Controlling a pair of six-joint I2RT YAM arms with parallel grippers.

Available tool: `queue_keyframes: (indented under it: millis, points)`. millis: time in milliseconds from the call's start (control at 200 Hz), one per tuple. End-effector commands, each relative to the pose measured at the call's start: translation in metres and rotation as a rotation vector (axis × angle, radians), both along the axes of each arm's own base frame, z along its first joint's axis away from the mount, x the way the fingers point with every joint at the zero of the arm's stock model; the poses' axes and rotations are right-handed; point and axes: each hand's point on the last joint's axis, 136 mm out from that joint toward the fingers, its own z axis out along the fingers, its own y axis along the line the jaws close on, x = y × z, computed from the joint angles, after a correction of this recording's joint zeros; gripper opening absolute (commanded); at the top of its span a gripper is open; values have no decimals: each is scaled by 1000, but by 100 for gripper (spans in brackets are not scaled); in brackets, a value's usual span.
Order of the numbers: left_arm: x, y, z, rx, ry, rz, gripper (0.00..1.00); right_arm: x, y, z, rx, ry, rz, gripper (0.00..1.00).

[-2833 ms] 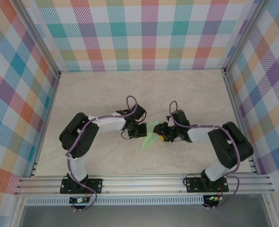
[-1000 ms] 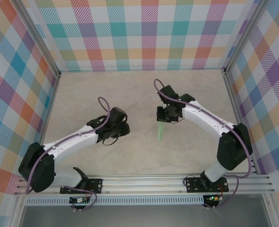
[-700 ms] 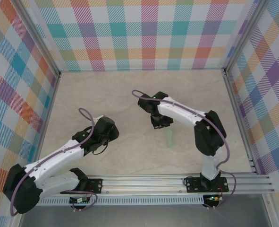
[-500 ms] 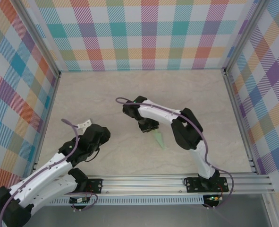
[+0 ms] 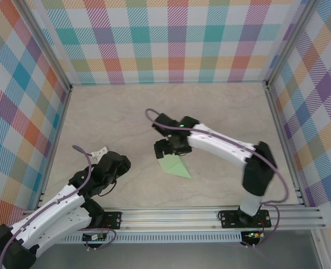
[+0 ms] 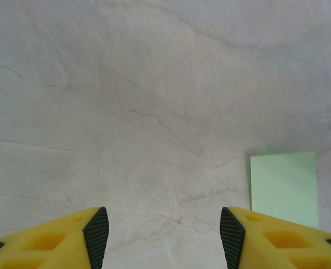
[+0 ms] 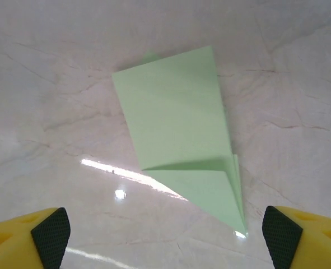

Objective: Fold a paper plane with a square sheet of paper (pick it up from the middle)
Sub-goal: Turn over the paper at the center of the table, then rotate the paper at the center of the table.

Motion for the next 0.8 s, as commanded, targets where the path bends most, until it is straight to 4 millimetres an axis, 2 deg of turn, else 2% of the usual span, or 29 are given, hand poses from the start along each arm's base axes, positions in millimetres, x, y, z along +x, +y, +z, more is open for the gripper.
queue_keyframes:
  millis: [0,60,125,330,400,505,590,710,795]
  points:
    - [2,-23,-5,-64,25,-96,60,8,-9,-2,288,48,-26,88]
    - [1,-34,-9,-89,45,-142,61,8,-13,-9,434,109,-15,81]
    - [-1,-43,-14,-110,60,-187,61,9,-17,-21,485,138,-8,77]
    - [-5,-55,-15,-136,54,-274,63,26,-15,-71,446,199,7,64]
    - [-7,-57,-12,-142,59,-283,64,28,-10,-77,471,266,1,57]
    - [-7,-66,-9,-173,47,-320,69,37,-10,-90,446,257,-9,56]
    - [-6,-67,-10,-170,44,-331,70,43,-10,-103,404,268,-6,55]
    - [-3,-69,-11,-154,32,-347,70,49,-2,-115,423,279,9,49]
    - [-3,-72,-10,-153,28,-373,70,52,0,-125,416,286,4,40]
